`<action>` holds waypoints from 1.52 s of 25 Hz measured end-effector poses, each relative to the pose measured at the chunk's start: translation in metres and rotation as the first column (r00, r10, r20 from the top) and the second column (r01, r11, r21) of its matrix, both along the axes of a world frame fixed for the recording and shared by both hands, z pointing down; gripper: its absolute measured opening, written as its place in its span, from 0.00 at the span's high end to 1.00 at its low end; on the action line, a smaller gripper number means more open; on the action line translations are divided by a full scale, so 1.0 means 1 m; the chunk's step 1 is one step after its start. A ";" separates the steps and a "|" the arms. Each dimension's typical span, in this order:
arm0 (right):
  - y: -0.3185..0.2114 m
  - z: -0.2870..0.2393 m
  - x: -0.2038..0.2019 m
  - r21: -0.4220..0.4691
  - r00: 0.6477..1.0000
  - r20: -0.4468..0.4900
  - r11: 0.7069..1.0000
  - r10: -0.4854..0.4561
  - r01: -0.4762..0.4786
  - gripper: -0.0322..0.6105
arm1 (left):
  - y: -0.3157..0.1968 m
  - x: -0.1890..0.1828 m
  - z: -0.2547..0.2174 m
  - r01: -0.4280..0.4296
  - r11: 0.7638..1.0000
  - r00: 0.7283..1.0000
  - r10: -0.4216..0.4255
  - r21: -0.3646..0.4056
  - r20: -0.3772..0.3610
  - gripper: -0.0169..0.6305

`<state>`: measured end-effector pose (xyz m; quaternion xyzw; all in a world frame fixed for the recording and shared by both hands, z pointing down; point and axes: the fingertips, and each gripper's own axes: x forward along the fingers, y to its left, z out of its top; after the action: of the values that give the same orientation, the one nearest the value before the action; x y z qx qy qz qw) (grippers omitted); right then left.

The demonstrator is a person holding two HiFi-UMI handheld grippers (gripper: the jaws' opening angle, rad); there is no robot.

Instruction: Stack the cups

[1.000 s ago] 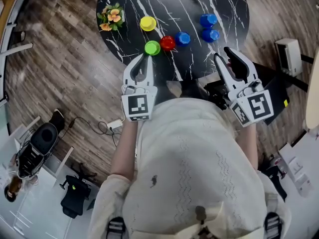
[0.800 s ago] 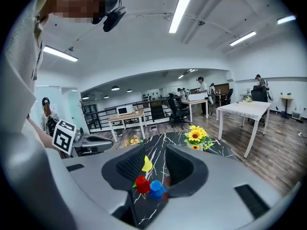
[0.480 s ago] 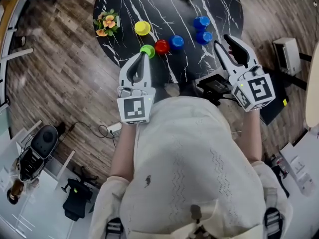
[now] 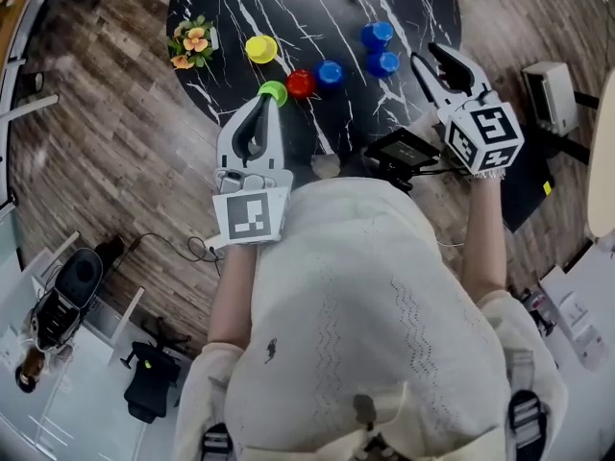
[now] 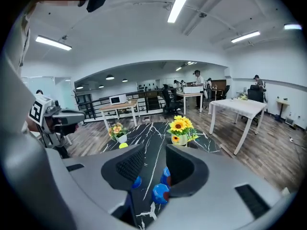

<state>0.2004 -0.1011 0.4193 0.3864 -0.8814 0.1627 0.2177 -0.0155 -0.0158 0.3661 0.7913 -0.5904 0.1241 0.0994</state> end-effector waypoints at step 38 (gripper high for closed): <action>0.015 0.217 -0.007 -0.318 0.925 -0.353 0.948 -0.137 0.019 0.56 | 0.024 -0.030 0.011 0.086 0.996 0.995 -0.084 -0.020 0.058 0.94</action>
<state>0.1929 -0.0859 0.6367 0.3354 -0.8028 0.2136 0.4443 -0.0453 0.0077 0.3771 0.7605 -0.6247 0.1488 0.0967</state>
